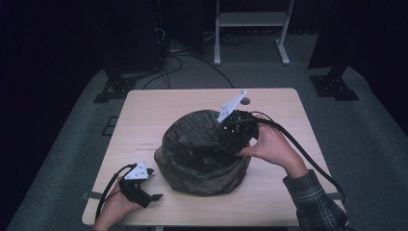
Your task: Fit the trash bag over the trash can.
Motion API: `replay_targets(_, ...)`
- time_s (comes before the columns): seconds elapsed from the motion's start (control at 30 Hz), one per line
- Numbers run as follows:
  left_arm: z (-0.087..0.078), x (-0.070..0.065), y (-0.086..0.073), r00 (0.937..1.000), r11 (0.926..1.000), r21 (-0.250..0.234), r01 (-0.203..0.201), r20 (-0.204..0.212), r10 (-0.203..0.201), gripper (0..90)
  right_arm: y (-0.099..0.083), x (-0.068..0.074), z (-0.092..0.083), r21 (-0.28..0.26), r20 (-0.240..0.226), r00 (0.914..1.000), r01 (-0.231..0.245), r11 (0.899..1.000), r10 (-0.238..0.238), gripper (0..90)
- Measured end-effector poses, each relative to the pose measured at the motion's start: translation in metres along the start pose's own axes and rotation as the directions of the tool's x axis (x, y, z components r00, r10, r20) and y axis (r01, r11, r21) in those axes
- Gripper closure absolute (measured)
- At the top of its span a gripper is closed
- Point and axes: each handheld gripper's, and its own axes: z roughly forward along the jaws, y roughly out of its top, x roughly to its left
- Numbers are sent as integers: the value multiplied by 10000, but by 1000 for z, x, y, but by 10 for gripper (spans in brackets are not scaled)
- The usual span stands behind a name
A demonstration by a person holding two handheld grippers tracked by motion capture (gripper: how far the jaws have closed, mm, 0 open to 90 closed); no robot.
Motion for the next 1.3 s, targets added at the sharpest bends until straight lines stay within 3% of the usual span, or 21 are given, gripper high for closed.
replay_targets(0.1, 0, 0, 0, 10000, 10000, -6, 2, 8, -2, 0, 16, 3, -3, -570, -34, 9999, 107, 9983, -109, 95)
replay_targets(0.23, 0, 0, 0, 10000, 10000, -9, 4, 25, -4, 0, 28, 6, 5, -577, -19, 9997, 244, 9980, -245, 95)
replay_targets(0.47, 0, 0, 0, 10000, 10000, -18, -5, 39, 5, 0, 50, 9, 33, -355, -184, 9986, 495, 9981, -502, 96)
replay_targets(0.57, 0, 0, 0, 10000, 10000, -17, -9, 37, 9, 0, 56, 8, 44, -445, -462, 9979, 438, 9980, -458, 96)
replay_targets(0.63, 0, 0, 0, 10000, 10000, -17, -11, 39, 11, 0, 59, 6, 54, -141, -383, 9983, 444, 9989, -449, 96)
replay_targets(0.83, 0, 0, 0, 10000, 10000, -19, -14, 45, 14, 0, 65, 7, 77, 186, -741, 9964, 419, 9989, -404, 95)
replay_targets(0.87, 0, 0, 0, 10000, 10000, -20, -14, 46, 14, 0, 64, 6, 86, 573, -758, 9966, 381, 9976, -337, 95)
replay_targets(0.93, 0, 0, 0, 10000, 10000, -21, -14, 47, 14, 0, 63, 6, 89, 711, -771, 9964, 415, 9966, -360, 95)
replay_targets(0.97, 0, 0, 0, 10000, 10000, -22, -14, 47, 14, 0, 62, 7, 98, 1262, -759, 9963, 489, 9908, -395, 95)
replay_targets(1.3, 0, 0, 0, 10000, 10000, -17, -25, 49, 25, 0, 60, 9, 113, 2429, -948, 9950, 548, 9685, -325, 95)
